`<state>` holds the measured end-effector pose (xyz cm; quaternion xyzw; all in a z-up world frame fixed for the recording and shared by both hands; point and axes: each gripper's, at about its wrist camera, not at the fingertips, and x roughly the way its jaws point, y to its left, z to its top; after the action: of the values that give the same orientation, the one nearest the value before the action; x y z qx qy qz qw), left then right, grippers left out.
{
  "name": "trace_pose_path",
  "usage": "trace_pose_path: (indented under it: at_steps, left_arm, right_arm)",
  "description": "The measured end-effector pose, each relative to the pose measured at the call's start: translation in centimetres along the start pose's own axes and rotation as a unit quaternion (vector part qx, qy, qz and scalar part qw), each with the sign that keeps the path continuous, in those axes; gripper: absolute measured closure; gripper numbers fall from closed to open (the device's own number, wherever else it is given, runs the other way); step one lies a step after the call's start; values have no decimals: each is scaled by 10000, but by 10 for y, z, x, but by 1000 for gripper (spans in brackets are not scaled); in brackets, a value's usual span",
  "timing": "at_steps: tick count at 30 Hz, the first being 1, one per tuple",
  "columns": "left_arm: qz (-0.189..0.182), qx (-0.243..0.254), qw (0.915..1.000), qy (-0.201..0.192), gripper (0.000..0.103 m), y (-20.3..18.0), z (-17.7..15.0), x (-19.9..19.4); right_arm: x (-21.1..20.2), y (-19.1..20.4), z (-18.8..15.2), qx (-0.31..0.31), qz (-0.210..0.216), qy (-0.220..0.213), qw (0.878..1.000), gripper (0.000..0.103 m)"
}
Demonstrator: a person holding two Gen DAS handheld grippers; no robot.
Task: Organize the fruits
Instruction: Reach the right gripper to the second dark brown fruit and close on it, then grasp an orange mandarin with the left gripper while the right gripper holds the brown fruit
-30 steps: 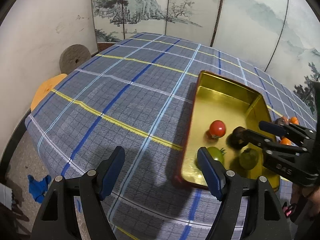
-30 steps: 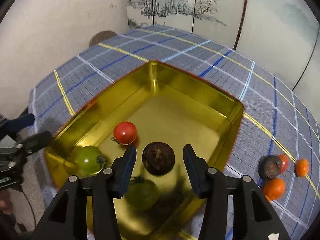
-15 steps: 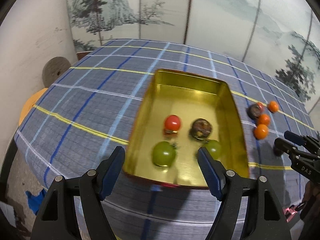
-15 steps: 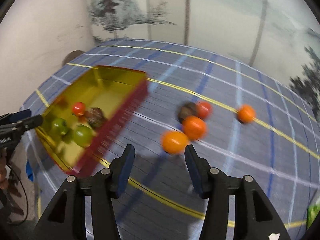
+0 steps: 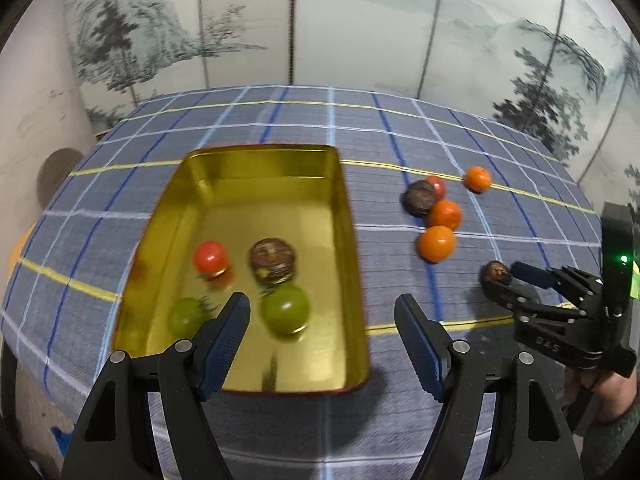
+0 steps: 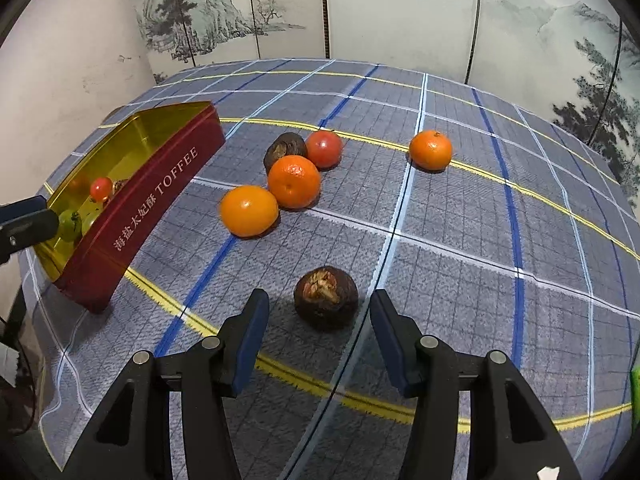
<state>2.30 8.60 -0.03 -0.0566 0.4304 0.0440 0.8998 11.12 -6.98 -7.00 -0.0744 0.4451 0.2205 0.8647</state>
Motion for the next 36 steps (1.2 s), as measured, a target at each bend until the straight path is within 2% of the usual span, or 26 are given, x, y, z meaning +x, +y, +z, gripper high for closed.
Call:
trace_pose_path:
  at_steps: [3, 8, 11, 16, 23, 30, 36]
  left_arm:
    - [-15, 118, 9999, 9, 28, -11, 5, 7]
    - [-104, 223, 9997, 65, 28, -27, 11, 19]
    - [-156, 306, 9994, 98, 28, -38, 15, 26]
    - [-243, 460, 9985, 176, 28, -54, 18, 36]
    - [-359, 585, 9972, 300, 28, -74, 25, 49]
    - [-398, 694, 9960, 400, 28, -92, 33, 69]
    - [-511, 697, 9948, 532, 38, -99, 37, 90]
  right_arm:
    - [7, 0, 1, -13, 39, 56, 10000, 54]
    - [12, 10, -2, -354, -185, 36, 9992, 64]
    - [11, 9, -4, -368, -152, -42, 9992, 70]
    - [11, -5, -3, -323, -253, -120, 9991, 70]
    - [18, -56, 9, 95, -563, -178, 9982, 70]
    - [19, -97, 14, 414, -694, -179, 9966, 70]
    - [18, -101, 12, 435, -687, -180, 9965, 69]
